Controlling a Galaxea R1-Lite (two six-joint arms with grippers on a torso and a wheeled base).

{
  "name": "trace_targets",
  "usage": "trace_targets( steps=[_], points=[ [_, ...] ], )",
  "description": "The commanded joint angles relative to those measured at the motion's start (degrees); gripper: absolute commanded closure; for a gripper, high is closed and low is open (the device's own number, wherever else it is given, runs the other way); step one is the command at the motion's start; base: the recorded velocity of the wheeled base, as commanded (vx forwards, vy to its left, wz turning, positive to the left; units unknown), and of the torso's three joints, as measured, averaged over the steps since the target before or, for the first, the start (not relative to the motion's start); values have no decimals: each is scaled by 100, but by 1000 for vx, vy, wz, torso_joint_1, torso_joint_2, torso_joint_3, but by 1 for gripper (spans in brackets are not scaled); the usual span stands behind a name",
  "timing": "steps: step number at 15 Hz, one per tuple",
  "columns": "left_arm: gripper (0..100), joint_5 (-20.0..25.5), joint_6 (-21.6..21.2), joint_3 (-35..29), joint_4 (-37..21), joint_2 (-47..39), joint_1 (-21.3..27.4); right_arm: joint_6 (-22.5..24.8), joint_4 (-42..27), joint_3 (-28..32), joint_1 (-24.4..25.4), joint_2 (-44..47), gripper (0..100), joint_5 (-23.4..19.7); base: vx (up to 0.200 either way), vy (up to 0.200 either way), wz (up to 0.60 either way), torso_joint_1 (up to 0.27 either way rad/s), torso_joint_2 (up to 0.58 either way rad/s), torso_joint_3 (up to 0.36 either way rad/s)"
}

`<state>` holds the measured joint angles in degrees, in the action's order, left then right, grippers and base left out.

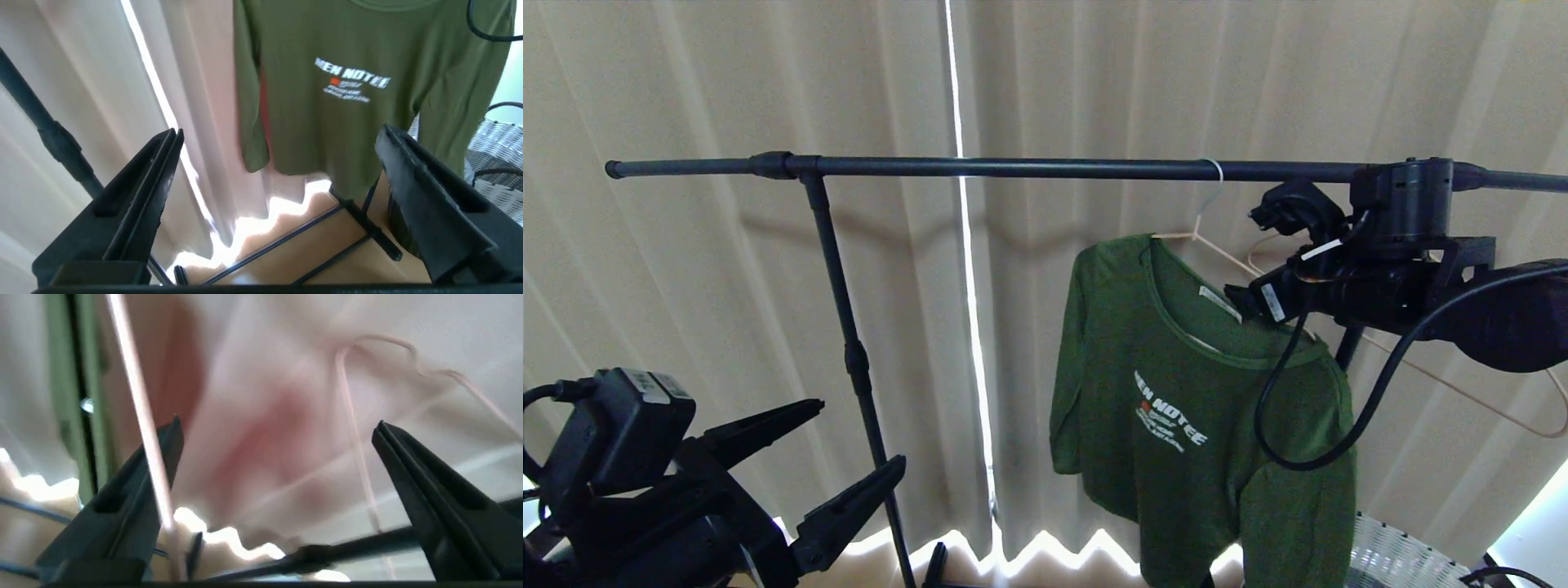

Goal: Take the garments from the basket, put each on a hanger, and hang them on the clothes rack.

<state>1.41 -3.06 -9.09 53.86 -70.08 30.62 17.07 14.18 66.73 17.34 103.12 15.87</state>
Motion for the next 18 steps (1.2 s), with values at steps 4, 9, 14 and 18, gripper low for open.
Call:
trace_targets(
  steps=[4,9,14,18],
  points=[
    [0,-10,7,-49,2,12,-12,-318,129,-134,33,-169,0,-480,0,0,0,0,0,0],
    [0,-10,7,-101,2,-5,-250,-432,1720,-1127,33,-398,0,-779,0,0,0,0,0,0],
    [0,-10,-81,4,2,74,-250,-423,2318,-2112,42,-1497,0,-919,0,0,0,0,0,0],
    [0,-27,-195,136,2,276,-259,-230,2151,-3122,-178,-2604,0,-849,0,0,0,0,0,0]
  ],
)
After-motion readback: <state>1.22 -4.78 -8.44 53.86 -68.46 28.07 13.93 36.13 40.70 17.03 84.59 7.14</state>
